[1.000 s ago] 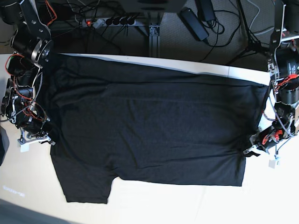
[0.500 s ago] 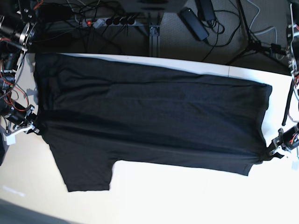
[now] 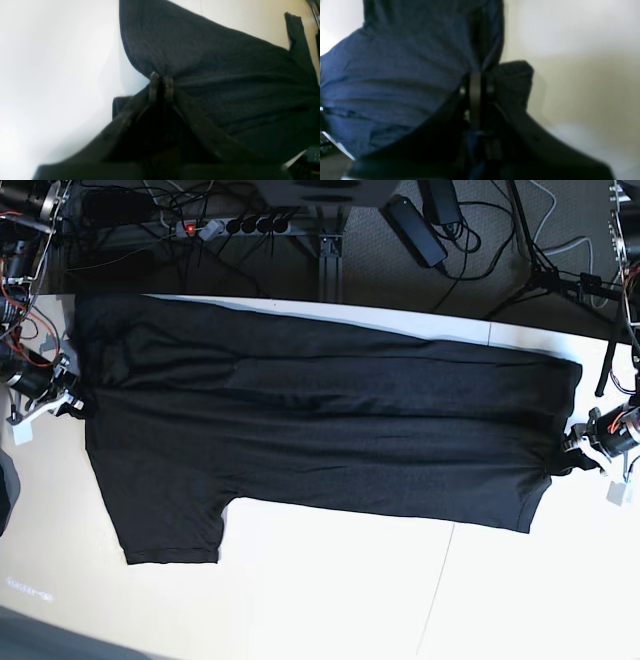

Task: Fold the T-shirt properly
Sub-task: 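Fold the grasped edge over the shirt body and release, then grasp the shirt's opposite edge with both grippers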

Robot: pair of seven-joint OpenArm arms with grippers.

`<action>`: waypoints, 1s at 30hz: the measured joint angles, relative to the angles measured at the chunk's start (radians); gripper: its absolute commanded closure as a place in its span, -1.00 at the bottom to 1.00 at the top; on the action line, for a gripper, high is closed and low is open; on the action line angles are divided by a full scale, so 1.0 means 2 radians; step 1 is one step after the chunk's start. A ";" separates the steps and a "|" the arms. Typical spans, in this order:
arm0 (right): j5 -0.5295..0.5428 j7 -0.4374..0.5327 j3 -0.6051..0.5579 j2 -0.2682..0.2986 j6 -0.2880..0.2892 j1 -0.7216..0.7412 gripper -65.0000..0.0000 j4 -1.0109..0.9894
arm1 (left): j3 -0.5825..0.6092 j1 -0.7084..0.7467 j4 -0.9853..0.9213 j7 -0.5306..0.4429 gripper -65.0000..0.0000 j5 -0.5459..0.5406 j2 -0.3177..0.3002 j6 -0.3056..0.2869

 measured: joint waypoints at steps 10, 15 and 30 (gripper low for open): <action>-0.051 0.060 0.000 0.000 0.002 -0.008 -0.02 0.002 | 0.000 0.012 0.005 -0.010 0.90 0.004 0.000 0.000; -0.060 0.097 0.001 0.001 0.002 -0.008 -0.32 0.003 | 0.000 0.012 0.006 -0.007 -0.14 0.000 -0.001 0.000; -0.050 0.079 0.001 0.019 0.003 0.025 -0.32 0.002 | -0.006 0.004 0.046 -0.004 -0.14 0.006 -0.018 0.000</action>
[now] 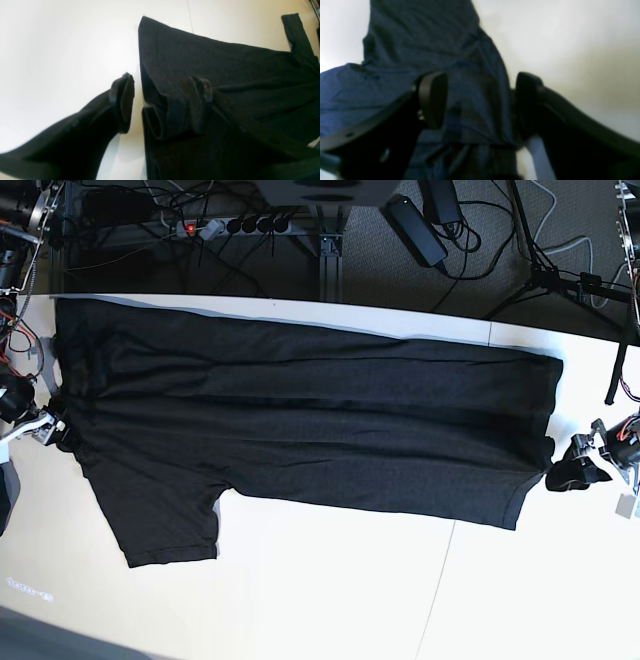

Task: Fold the T-shirt properly
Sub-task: 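Grasp the shirt's opposite edge with both grippers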

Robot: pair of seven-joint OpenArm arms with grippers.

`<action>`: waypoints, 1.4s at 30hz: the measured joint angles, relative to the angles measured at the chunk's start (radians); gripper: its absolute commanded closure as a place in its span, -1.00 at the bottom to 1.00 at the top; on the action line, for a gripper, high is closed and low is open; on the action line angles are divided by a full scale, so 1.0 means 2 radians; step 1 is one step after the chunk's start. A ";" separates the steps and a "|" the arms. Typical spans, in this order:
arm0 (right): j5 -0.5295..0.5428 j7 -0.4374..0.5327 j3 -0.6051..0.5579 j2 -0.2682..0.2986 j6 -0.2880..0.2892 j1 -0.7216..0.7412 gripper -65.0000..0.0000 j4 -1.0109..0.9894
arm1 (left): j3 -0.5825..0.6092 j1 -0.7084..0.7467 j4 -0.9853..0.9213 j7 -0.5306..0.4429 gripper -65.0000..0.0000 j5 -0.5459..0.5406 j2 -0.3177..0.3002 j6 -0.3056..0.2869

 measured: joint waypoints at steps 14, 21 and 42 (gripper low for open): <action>0.000 0.002 0.000 0.000 0.000 0.006 -0.32 0.000 | -0.076 0.018 0.010 0.010 -0.14 0.001 -0.011 0.000; -0.001 0.024 0.000 0.000 0.000 0.006 -0.32 0.000 | -0.076 0.031 0.009 -0.028 -0.14 0.004 -0.003 0.000; -0.093 0.030 0.000 -0.001 -0.001 0.116 -0.32 -0.027 | 0.016 -0.108 -0.205 -0.103 -0.14 0.116 0.063 0.004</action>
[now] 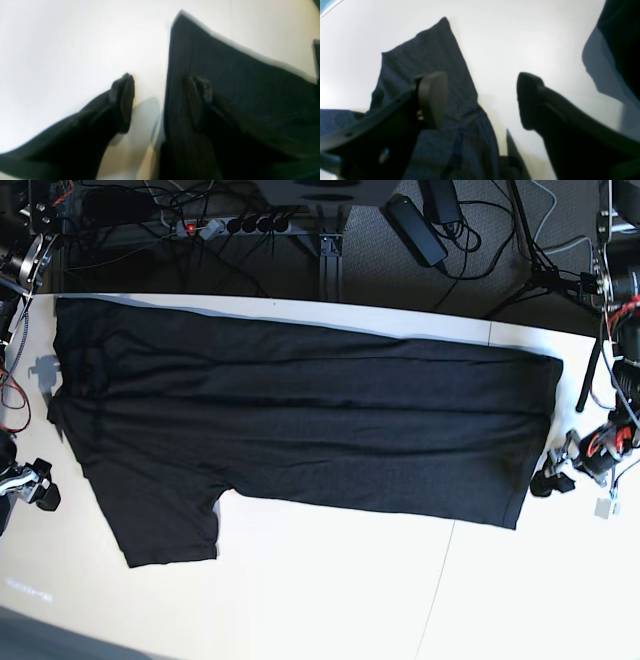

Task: Fold the T-shirt properly
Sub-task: 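Grasp the shirt's opposite edge with both grippers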

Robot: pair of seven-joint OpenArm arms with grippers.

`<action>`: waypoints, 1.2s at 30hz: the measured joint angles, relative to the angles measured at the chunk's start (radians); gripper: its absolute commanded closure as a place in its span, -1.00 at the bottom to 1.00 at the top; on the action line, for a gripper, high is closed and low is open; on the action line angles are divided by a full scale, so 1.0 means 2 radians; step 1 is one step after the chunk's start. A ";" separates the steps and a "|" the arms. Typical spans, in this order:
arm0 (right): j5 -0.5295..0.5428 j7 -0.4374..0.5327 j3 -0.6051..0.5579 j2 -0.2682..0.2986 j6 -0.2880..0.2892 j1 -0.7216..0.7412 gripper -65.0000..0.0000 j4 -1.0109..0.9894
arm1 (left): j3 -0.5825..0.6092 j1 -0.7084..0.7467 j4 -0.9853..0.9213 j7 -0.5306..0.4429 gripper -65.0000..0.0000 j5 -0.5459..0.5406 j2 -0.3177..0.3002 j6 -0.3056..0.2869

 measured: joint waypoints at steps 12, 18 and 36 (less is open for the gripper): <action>0.014 -0.013 0.000 -0.010 0.000 0.000 -0.32 0.000 | -0.003 -0.068 -0.113 -0.049 -0.14 0.015 0.049 0.002; 0.015 -0.017 -0.009 -0.015 0.000 0.000 -0.32 0.000 | 0.000 -0.069 -0.113 -0.059 -0.14 0.036 0.058 0.012; -0.046 0.056 -0.048 -0.020 -0.001 0.035 -0.32 -0.161 | 0.006 -0.066 -0.112 -0.053 -0.14 0.031 0.060 0.013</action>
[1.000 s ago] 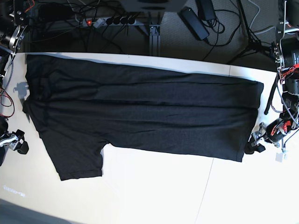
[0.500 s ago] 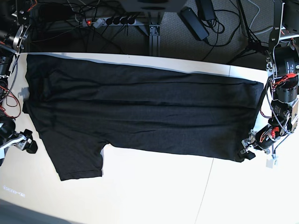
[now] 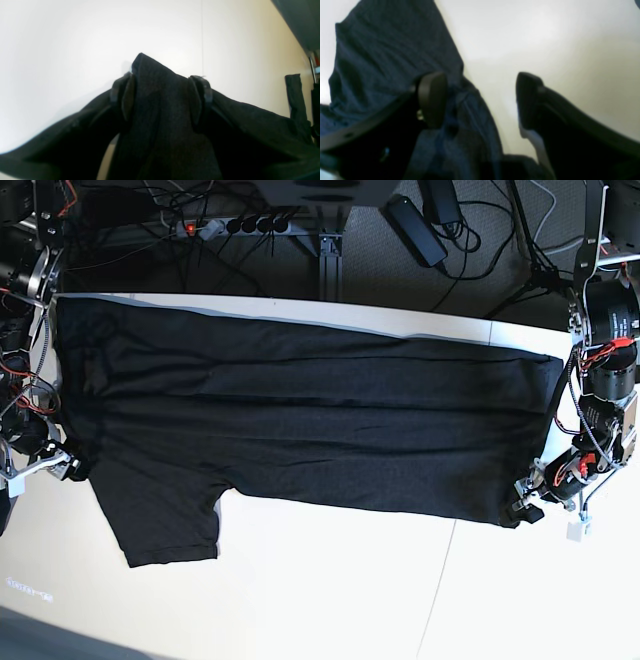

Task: Fold the T-shirt properly
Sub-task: 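Grasp the shirt's opposite edge with both grippers, then fold the grasped edge over onto the shirt into a long strip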

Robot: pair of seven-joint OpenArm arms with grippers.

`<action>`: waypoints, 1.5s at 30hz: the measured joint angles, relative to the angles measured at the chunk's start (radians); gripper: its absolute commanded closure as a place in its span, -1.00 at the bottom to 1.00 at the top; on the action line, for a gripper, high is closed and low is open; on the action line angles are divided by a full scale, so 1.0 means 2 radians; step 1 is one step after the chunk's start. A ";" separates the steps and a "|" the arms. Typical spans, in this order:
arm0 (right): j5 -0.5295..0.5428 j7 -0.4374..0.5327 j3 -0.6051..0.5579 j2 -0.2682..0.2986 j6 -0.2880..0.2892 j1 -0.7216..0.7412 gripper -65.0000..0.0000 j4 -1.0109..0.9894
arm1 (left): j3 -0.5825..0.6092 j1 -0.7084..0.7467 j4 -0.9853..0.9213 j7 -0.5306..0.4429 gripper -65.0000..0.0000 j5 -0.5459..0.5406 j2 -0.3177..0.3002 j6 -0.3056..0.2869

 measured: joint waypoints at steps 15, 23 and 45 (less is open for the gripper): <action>-0.036 0.013 -0.012 -0.097 0.000 0.043 -0.32 0.000 | 0.000 0.001 0.001 0.001 -0.14 -0.002 0.000 0.000; -0.038 0.019 -0.078 -0.095 -0.001 0.047 -0.31 0.001 | 0.000 0.002 0.001 0.001 -0.14 -0.002 0.000 0.000; -0.039 0.013 -0.094 -0.095 -0.001 0.045 1.00 0.006 | 0.000 0.007 -0.001 -0.004 1.00 0.004 0.000 -0.021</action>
